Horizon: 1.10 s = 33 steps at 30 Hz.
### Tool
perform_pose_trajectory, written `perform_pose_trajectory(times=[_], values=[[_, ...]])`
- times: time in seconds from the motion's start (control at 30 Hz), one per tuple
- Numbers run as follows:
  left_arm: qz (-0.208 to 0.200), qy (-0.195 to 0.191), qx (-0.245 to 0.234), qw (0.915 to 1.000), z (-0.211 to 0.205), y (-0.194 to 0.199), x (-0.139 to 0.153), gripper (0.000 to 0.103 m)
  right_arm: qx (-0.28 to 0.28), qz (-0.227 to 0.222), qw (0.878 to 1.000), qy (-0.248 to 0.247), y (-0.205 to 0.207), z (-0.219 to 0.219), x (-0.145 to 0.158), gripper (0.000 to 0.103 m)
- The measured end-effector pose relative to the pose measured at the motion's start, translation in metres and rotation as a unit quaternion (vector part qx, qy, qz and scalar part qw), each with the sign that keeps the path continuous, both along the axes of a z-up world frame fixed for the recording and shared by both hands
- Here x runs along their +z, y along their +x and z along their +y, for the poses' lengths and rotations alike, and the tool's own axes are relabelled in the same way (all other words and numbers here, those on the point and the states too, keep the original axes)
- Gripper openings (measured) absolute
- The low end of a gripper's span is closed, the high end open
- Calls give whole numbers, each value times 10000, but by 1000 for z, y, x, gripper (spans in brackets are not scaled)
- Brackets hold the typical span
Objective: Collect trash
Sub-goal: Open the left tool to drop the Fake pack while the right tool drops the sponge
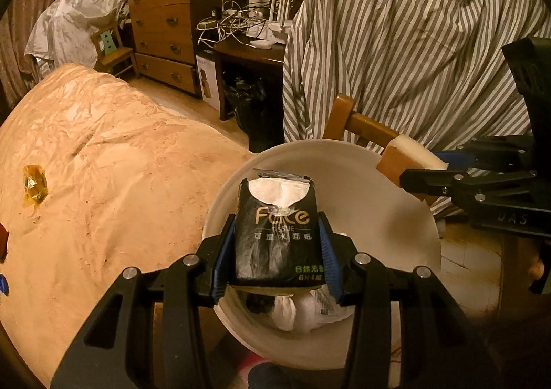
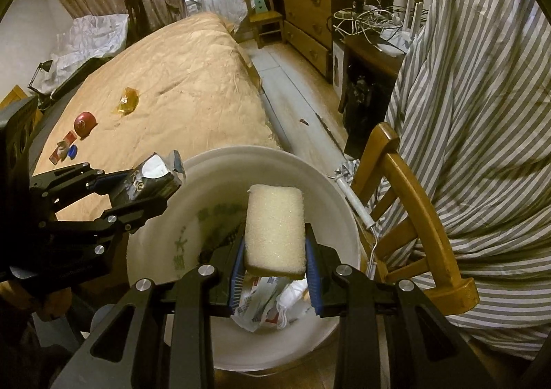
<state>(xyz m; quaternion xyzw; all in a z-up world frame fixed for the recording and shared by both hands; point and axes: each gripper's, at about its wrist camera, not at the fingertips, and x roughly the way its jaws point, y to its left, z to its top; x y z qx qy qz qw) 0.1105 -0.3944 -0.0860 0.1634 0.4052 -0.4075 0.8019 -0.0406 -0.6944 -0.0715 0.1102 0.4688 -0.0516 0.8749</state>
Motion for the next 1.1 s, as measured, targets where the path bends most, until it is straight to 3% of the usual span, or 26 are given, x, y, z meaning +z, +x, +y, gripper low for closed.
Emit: perform_pose_trajectory(times=[1.03,1.07,1.1], values=[[-2,47,106,9999,-5,6,-3,44,39,22,9999,126,7,3,-9,32],[-43,63,120,9999,-5,6,-4,45,58,32,9999,150,9,4,-9,33],[-58,72,128,9999,-5,6,-4,50,50,22,9999,156,8,3,-9,44]])
